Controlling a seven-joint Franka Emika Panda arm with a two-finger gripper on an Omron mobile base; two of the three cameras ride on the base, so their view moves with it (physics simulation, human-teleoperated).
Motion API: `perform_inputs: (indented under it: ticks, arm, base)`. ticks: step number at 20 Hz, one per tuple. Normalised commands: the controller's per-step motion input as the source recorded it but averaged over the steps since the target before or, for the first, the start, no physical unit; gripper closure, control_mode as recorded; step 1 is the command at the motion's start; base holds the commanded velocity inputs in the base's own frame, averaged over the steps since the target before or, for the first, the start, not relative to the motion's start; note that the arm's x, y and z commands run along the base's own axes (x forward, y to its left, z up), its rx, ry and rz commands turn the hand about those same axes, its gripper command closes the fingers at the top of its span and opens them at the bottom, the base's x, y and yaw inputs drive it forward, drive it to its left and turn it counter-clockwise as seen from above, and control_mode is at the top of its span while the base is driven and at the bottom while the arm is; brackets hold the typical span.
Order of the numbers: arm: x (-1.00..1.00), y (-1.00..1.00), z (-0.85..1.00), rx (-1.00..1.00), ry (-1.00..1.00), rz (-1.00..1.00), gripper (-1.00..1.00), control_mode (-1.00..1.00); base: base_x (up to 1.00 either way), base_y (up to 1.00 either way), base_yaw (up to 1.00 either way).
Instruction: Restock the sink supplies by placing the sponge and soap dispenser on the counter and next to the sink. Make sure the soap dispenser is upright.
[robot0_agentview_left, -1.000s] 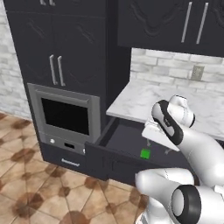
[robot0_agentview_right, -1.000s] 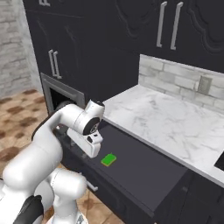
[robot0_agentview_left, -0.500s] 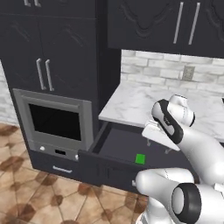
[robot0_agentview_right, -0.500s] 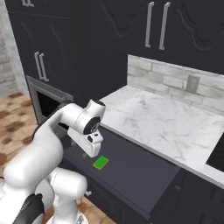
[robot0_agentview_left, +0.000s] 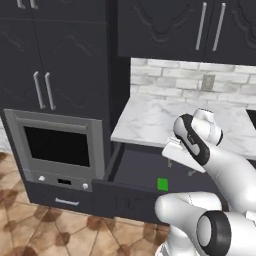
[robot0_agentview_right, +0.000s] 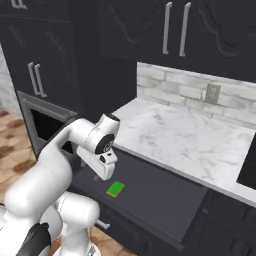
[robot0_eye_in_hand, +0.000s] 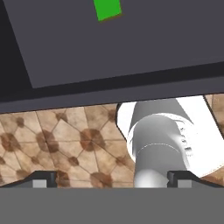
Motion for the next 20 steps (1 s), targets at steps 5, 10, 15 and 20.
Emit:
perform_inputs:
  ticks: [5,10,15,20]
  arm:
    - [0.0,0.0,0.0,0.0,0.0,0.0,-1.0,1.0]
    - [0.0,0.0,0.0,0.0,0.0,0.0,-1.0,1.0]
    - [0.0,0.0,0.0,0.0,0.0,0.0,-1.0,1.0]
    - [0.0,0.0,0.0,0.0,0.0,0.0,-1.0,1.0]
  base:
    - [0.0,0.5,-0.23]
    - [-0.12,0.08,-0.19]
    - [-0.01,0.0,-0.15]
    - [-0.13,0.0,-0.11]
